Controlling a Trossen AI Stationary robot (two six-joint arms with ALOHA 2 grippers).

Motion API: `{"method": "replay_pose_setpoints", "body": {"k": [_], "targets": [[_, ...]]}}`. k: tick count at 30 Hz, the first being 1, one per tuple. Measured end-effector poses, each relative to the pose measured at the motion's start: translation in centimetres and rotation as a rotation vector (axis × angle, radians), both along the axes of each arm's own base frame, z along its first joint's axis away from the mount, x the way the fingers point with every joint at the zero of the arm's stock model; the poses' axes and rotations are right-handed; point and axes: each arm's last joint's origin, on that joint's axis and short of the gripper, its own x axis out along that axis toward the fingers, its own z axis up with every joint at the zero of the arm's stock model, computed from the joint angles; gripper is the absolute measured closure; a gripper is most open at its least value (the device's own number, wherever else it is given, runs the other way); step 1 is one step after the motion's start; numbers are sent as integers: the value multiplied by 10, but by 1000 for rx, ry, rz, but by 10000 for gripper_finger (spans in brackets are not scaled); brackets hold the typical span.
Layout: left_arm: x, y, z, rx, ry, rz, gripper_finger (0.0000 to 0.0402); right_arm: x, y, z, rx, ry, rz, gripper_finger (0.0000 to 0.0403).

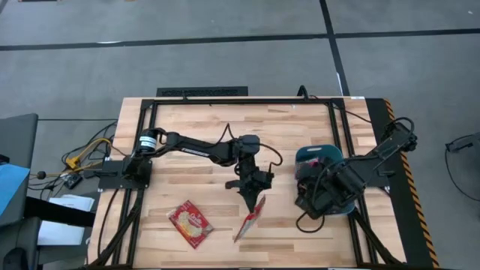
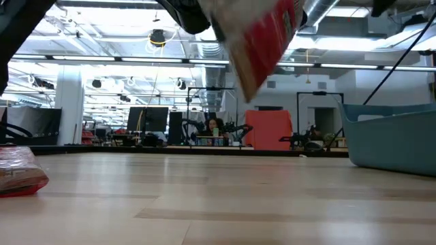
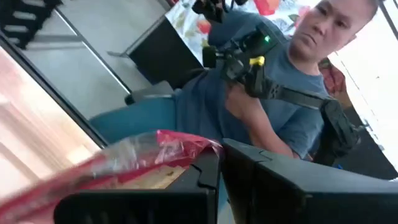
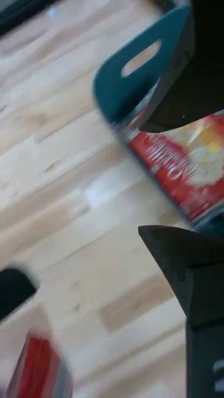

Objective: Sort popcorn bags into baskets
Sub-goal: Adjust the popcorn bag into the bin

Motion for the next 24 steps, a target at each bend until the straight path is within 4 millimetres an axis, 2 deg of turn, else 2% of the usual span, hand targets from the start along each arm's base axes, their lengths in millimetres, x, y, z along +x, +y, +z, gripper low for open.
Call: {"method": "replay_pose_setpoints", "body": {"k": [6, 10, 14, 19, 24], "targets": [[-1, -1, 0, -7, 54, -27, 401, 22, 8, 6, 57, -157, 147, 121], [-4, -1, 5, -11, 97, -60, 401, 27, 11, 8, 63, -198, 179, 121], [-14, -5, 29, -8, 42, -90, 401, 27, 14, 1, 26, -225, 183, 121], [-29, -14, 61, -2, -59, -122, 401, 38, 25, -14, 45, -312, 258, 121], [-43, -17, 86, 1, -122, -137, 401, 51, 33, -14, 50, -451, 354, 121]]}}
